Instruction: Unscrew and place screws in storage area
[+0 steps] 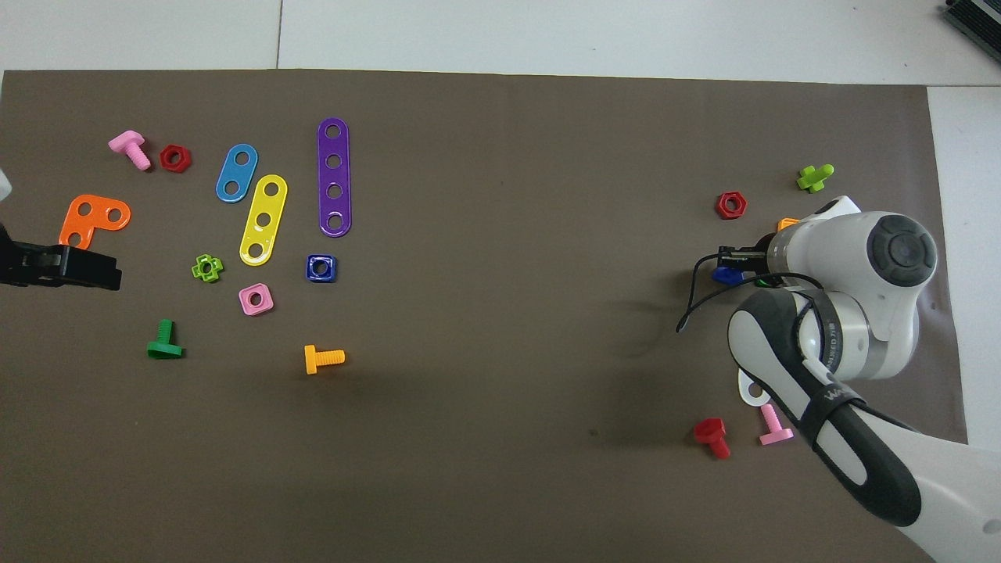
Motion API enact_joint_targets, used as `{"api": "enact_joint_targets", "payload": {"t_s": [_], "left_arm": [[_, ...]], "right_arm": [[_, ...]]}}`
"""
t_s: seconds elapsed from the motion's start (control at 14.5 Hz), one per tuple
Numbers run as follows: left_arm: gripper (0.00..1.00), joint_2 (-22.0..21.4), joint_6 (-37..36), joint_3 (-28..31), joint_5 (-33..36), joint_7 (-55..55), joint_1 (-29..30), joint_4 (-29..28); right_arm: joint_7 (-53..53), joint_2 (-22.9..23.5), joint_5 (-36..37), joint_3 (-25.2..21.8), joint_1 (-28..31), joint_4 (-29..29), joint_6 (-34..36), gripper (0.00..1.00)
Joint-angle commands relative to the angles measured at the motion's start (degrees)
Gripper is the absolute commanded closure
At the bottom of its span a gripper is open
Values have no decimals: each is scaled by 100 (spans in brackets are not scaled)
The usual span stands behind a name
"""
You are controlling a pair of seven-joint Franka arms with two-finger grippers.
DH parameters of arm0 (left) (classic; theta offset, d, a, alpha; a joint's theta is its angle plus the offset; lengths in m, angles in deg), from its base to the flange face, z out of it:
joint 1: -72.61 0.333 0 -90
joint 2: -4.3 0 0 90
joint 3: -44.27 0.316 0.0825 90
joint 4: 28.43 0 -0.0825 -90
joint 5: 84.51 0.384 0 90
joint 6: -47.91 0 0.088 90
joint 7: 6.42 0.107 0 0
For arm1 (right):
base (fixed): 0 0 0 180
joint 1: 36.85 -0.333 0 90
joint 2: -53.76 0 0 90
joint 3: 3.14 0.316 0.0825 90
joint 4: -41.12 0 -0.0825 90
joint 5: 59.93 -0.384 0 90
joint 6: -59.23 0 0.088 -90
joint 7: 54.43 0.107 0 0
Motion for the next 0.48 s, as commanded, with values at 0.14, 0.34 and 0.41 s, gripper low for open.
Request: {"api": "enact_joint_targets", "payload": {"t_s": [0.14,0.34,0.41], "left_arm": [[0,-39,22,5,104,-14,-30,21],[0,-30,39,5,78,-23,-30,39],[0,-21,40,5,69,-23,-30,47]], "right_arm": [[31,-360,-143,61,83,447,721,0],[48,-571,-151,52,170,1404,2162,0],[48,-703,-143,43,188,1625,2532,0]]}}
